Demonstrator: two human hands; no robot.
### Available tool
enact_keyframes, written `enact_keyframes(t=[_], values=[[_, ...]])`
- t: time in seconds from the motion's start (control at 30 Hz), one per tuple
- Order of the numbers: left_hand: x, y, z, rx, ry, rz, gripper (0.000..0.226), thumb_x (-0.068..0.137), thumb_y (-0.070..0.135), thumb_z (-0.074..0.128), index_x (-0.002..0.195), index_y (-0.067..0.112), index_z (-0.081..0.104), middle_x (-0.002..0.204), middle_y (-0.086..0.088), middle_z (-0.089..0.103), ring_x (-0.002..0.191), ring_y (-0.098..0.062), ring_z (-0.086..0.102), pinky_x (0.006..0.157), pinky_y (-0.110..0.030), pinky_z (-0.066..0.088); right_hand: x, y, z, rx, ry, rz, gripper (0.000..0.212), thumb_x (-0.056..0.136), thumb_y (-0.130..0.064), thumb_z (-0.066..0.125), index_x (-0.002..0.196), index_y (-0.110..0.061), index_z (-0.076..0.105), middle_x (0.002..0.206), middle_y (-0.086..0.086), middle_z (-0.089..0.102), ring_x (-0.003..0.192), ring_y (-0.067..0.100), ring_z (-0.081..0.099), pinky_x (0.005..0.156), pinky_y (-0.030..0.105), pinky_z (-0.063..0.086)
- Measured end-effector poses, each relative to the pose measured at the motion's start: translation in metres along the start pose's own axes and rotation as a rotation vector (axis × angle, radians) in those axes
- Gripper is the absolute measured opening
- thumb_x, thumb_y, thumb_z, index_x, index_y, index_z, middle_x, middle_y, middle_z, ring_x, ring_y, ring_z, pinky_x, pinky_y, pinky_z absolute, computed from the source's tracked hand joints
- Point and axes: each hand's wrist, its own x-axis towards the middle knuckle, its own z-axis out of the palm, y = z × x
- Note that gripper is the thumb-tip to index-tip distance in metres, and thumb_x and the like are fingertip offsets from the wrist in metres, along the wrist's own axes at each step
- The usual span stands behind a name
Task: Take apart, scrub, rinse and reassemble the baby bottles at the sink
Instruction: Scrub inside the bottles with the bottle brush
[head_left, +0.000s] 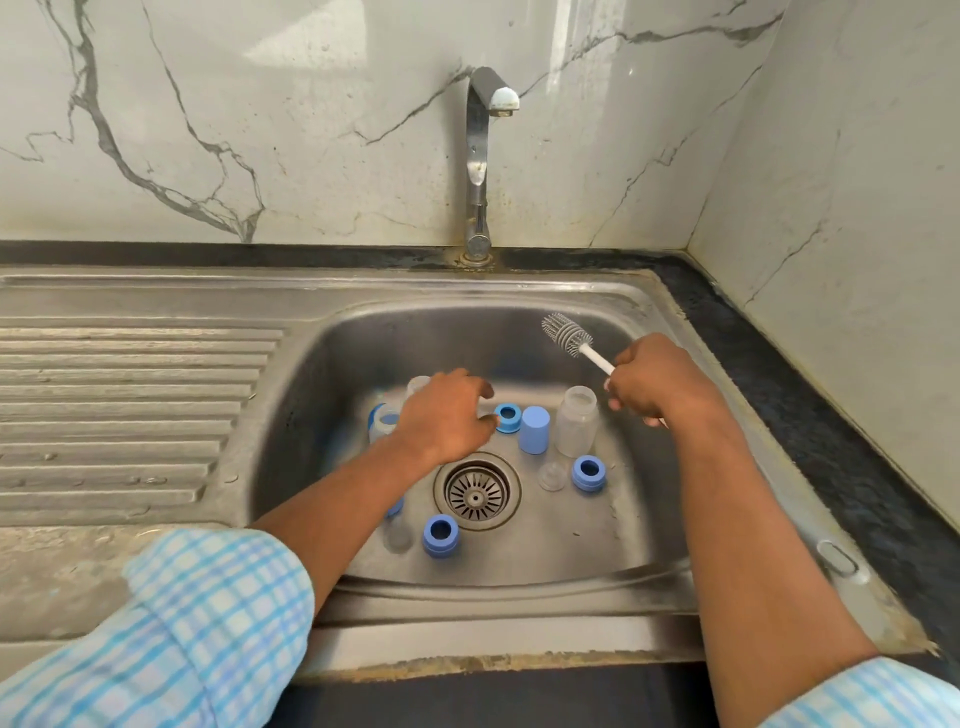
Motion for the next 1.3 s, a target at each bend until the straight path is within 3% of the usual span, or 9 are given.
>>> enact_keyframes(t=[0.13,0.4,0.53,0.73,0.9,1.03,1.13,1.2,1.3], values=[[0.028,0.029,0.032,-0.068,-0.104,-0.023,0.05,0.084,0.046,0.07,0.123,0.015,0.063,0.124,-0.007,0.059,0.115,-0.027,0.057,0.089,-0.037,0.05,0.008,0.006,0.0,0.04,0.046,0.022,0.018,0.073,-0.006,0.067,0.091,-0.008,0.072,0.076,0.013,0.065,0.063,0.028,0.055,0.068,0.037,0.053],[0.071,0.056,0.073,-0.087,-0.173,-0.089,0.088,0.07,0.064,0.077,0.143,0.026,0.046,0.138,-0.008,0.046,0.127,-0.03,0.047,0.102,-0.041,0.044,0.018,0.004,0.01,0.05,0.074,0.035,0.02,0.079,-0.017,0.067,0.098,-0.011,0.071,0.091,0.012,0.071,0.084,0.033,0.069,0.076,0.037,0.058],[0.076,0.064,0.086,-0.184,-0.116,-0.04,0.076,0.07,0.06,0.079,0.136,0.035,0.051,0.127,-0.006,0.052,0.119,-0.029,0.053,0.096,-0.04,0.045,0.017,0.001,0.011,0.062,0.087,0.034,0.018,0.079,-0.016,0.067,0.097,-0.013,0.07,0.089,0.009,0.071,0.083,0.03,0.069,0.07,0.033,0.054],[0.069,0.066,0.077,-0.311,0.013,-0.016,0.047,0.071,0.054,0.077,0.107,0.027,0.064,0.104,0.001,0.068,0.101,-0.026,0.063,0.08,-0.037,0.051,0.005,-0.007,0.005,0.041,0.175,-0.028,0.012,0.083,-0.014,0.067,0.095,-0.014,0.07,0.088,0.006,0.067,0.078,0.025,0.061,0.057,0.028,0.038],[0.05,0.05,0.025,-0.56,0.147,-0.05,0.052,0.076,0.036,0.079,0.118,0.021,0.052,0.116,0.001,0.066,0.107,-0.025,0.061,0.088,-0.04,0.05,-0.008,-0.025,-0.003,0.124,0.264,-0.212,0.007,0.091,-0.018,0.062,0.092,-0.022,0.068,0.087,0.006,0.07,0.078,0.025,0.063,0.066,0.027,0.04],[0.022,0.011,-0.023,-0.638,0.339,-0.026,0.053,0.07,0.028,0.084,0.115,0.024,0.056,0.112,0.004,0.067,0.1,-0.017,0.062,0.082,-0.031,0.048,-0.023,-0.038,-0.016,0.143,0.303,-0.341,0.019,0.093,-0.023,0.064,0.109,-0.017,0.073,0.08,0.003,0.063,0.075,0.023,0.058,0.069,0.028,0.041],[-0.004,-0.031,-0.046,-0.57,0.472,-0.052,0.056,0.065,0.03,0.084,0.115,0.029,0.058,0.113,-0.004,0.062,0.099,-0.017,0.06,0.083,-0.031,0.048,-0.035,-0.041,-0.02,0.179,0.153,-0.444,0.008,0.088,-0.02,0.072,0.093,-0.02,0.077,0.067,-0.003,0.063,0.063,0.019,0.06,0.072,0.036,0.055],[-0.02,-0.055,-0.051,-0.539,0.512,-0.109,0.057,0.068,0.022,0.085,0.119,0.027,0.06,0.118,-0.008,0.058,0.099,-0.008,0.054,0.085,-0.019,0.042,-0.042,-0.042,-0.019,0.174,0.046,-0.497,0.013,0.084,-0.017,0.076,0.076,-0.028,0.074,0.056,-0.01,0.063,0.056,0.011,0.057,0.066,0.031,0.052],[-0.035,-0.07,-0.051,-0.51,0.546,-0.141,0.057,0.069,0.012,0.085,0.122,0.022,0.063,0.122,-0.008,0.055,0.093,0.009,0.04,0.079,0.006,0.027,-0.049,-0.045,-0.006,0.107,-0.042,-0.512,0.013,0.082,-0.017,0.078,0.078,-0.029,0.075,0.045,-0.017,0.058,0.045,0.001,0.053,0.057,0.023,0.04]])
